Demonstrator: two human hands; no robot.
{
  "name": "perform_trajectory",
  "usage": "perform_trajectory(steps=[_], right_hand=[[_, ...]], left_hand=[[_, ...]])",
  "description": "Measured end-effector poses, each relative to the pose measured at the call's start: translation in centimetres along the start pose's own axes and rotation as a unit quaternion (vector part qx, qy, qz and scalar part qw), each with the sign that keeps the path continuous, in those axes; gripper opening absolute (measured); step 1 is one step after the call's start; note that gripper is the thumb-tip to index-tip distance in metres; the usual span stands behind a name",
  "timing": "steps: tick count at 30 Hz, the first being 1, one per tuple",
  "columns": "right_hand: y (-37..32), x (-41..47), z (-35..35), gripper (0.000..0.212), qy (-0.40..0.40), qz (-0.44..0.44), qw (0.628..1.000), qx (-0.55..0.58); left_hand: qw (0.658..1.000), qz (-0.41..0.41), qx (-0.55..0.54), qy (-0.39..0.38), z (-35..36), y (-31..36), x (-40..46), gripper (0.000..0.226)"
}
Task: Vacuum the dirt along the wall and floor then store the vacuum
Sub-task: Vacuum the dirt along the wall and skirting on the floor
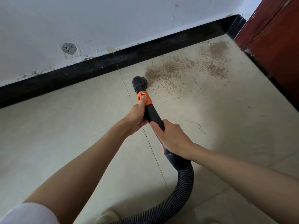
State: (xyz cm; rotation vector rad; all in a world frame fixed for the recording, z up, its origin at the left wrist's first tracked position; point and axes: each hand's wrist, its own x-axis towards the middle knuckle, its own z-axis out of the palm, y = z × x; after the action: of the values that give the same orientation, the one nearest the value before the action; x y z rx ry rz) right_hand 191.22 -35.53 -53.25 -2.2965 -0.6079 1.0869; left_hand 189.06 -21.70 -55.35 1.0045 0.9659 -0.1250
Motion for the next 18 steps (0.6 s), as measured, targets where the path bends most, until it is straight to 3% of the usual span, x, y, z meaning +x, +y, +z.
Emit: perform_trajectory(steps=[18], right_hand=[[3.7,-6.6,1.2,0.043,-0.009,0.019,1.000,-0.002]], left_hand=[[0.999,-0.023,0.016,-0.037,2.0,-4.7,-5.2,0.046]])
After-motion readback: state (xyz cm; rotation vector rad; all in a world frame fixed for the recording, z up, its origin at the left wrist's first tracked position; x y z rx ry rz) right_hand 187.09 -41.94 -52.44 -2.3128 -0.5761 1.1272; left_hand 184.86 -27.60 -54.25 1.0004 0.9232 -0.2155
